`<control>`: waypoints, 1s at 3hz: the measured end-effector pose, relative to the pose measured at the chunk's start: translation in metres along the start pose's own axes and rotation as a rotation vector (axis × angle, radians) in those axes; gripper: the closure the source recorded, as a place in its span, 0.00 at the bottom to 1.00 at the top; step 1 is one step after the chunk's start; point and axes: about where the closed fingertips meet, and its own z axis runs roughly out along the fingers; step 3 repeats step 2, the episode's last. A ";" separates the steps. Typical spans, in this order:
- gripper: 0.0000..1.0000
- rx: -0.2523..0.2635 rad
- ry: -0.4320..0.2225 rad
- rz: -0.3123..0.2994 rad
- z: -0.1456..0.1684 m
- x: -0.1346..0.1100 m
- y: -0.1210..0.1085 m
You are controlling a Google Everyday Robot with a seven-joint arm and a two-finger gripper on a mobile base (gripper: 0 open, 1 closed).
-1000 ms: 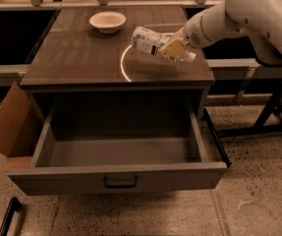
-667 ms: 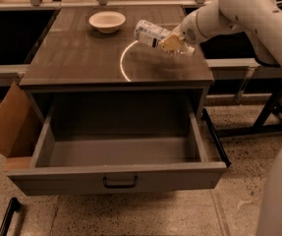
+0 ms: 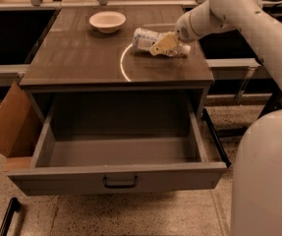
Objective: Pick blue plastic bottle from top drawer and place on counter
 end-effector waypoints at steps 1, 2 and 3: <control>0.00 0.001 -0.023 -0.005 -0.016 0.000 0.000; 0.00 0.029 -0.083 -0.030 -0.062 0.001 0.009; 0.00 0.029 -0.083 -0.030 -0.062 0.001 0.009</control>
Offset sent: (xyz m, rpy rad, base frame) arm -0.1096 -0.0576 0.0614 0.0569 -0.1557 0.0045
